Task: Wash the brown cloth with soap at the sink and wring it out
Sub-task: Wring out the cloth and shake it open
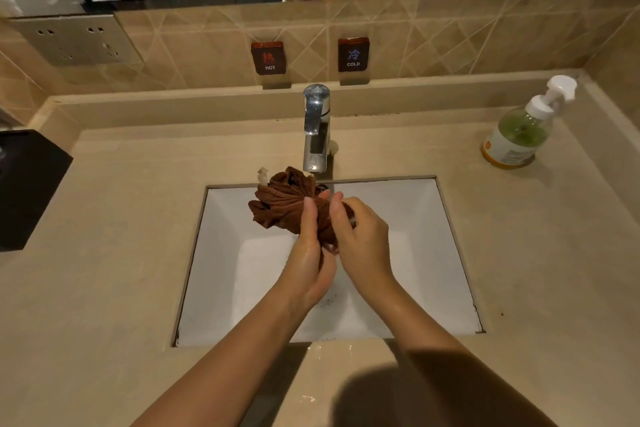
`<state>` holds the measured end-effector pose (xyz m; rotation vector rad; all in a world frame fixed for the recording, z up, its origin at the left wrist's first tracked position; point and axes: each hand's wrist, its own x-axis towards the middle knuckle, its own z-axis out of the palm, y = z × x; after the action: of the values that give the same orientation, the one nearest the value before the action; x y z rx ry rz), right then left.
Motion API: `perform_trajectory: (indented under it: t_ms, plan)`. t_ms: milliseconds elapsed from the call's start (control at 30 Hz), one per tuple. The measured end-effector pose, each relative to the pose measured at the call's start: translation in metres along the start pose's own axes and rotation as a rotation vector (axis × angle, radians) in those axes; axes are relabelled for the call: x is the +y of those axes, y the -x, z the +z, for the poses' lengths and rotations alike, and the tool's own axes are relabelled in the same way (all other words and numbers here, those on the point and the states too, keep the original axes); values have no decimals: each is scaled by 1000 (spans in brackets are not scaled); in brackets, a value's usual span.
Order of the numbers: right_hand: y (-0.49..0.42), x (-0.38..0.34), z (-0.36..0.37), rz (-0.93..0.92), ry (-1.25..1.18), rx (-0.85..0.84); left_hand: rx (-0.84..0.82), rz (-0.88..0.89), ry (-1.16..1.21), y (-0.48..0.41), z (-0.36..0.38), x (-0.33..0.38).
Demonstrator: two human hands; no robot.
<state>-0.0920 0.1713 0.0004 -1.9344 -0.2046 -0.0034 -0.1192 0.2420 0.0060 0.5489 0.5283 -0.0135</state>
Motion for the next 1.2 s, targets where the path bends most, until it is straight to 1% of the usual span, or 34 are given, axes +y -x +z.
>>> perform_trajectory:
  t_ms: [100,233,367,500,600,733,833,900,967,1067,1100,1167,1200]
  plan:
    - [-10,-2,-3,10,9,23,-5,-1,2,-2,2,-2]
    - [-18,-1,4,199,-1,4,35,87,-80,-11,4,-1]
    - [-22,3,9,362,20,-109,110,163,-202,-19,-8,-5]
    - [-26,4,8,450,99,-255,133,143,-243,-21,-16,-6]
    - [-26,-1,5,435,74,-292,84,103,-128,-21,-15,0]
    - [-20,-12,-4,299,79,-317,-30,73,175,-20,-11,13]
    - [-13,-17,-9,269,99,-351,-47,96,243,-18,-10,17]
    - [-17,-19,-10,337,100,-360,-38,112,260,-17,-7,18]
    - [-22,-23,-10,481,60,-349,-36,127,270,-16,-3,19]
    - [-21,-19,-10,756,-122,-343,11,149,200,-20,0,16]
    - [-20,-17,-10,812,-171,-362,40,152,158,-21,0,14]
    - [-17,-12,-8,835,-189,-411,112,132,63,-24,-4,14]
    - [-15,-9,-8,791,-145,-412,159,113,31,-25,-5,15]
